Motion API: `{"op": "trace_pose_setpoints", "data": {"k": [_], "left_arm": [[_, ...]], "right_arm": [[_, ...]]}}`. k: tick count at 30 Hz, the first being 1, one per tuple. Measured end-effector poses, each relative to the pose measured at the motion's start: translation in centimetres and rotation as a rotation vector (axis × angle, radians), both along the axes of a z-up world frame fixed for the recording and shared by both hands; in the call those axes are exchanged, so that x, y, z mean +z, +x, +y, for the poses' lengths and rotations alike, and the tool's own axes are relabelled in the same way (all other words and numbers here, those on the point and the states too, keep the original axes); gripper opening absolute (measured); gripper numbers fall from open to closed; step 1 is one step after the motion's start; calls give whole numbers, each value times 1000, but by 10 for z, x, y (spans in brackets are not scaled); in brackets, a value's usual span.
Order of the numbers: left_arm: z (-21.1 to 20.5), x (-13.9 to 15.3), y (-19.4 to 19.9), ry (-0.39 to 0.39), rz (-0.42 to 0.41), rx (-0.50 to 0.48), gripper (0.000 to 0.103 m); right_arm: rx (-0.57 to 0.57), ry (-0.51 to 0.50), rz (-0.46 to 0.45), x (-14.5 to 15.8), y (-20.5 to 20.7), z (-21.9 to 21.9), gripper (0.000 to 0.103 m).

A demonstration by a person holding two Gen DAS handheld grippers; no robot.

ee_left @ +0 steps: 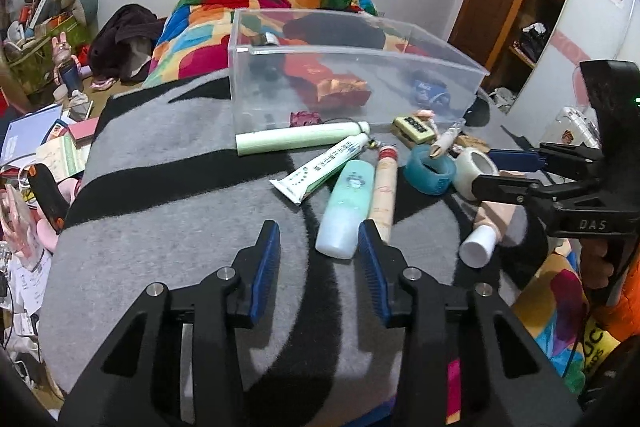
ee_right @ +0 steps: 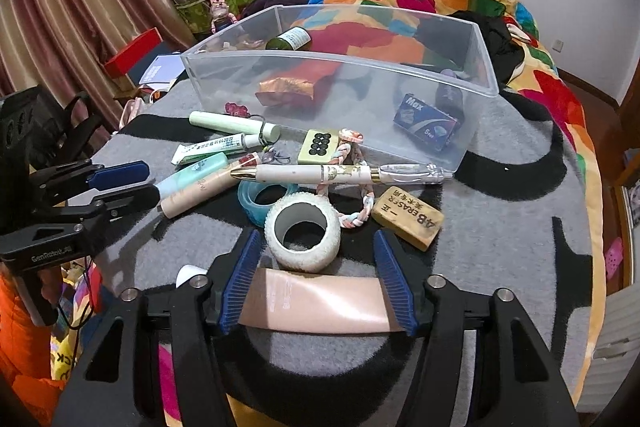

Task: Organize objects
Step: 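Grasp the white tape roll with the right tool while the left tool grasps the pale blue lotion bottle, then place the lotion bottle into the clear box while the right tool drops the tape roll in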

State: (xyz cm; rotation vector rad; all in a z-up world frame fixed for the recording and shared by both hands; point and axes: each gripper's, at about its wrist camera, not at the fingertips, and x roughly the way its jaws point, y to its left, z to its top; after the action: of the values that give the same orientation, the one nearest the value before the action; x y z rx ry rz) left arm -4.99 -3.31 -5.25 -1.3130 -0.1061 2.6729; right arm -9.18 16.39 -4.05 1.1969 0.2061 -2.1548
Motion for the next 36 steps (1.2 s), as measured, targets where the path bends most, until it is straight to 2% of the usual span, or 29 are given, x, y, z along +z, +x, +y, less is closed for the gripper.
{"op": "trace_pose_setpoints", "data": {"k": [5,9,12,18,27,36], "left_arm": [[15,-6,-13,-47,-7,-34,40],[28,-8,-21,-66,2,-60,34],[35,-9,-24,-78,10,-69,24],[34,-5,-17,-59,25,-53,24],[23,30,-6,-3,114,-16,24],[17,70,-22,50,211,32,24]], "right_arm": [[2,3,6,0,0,-6,50],[13,2,6,0,-1,-9,35],[15,4,22,0,1,-9,35],[7,-15,60,13,6,-1,34],[-14,-60,114,40,5,7,34],[-75,-116,174,71,-14,14,34]]}}
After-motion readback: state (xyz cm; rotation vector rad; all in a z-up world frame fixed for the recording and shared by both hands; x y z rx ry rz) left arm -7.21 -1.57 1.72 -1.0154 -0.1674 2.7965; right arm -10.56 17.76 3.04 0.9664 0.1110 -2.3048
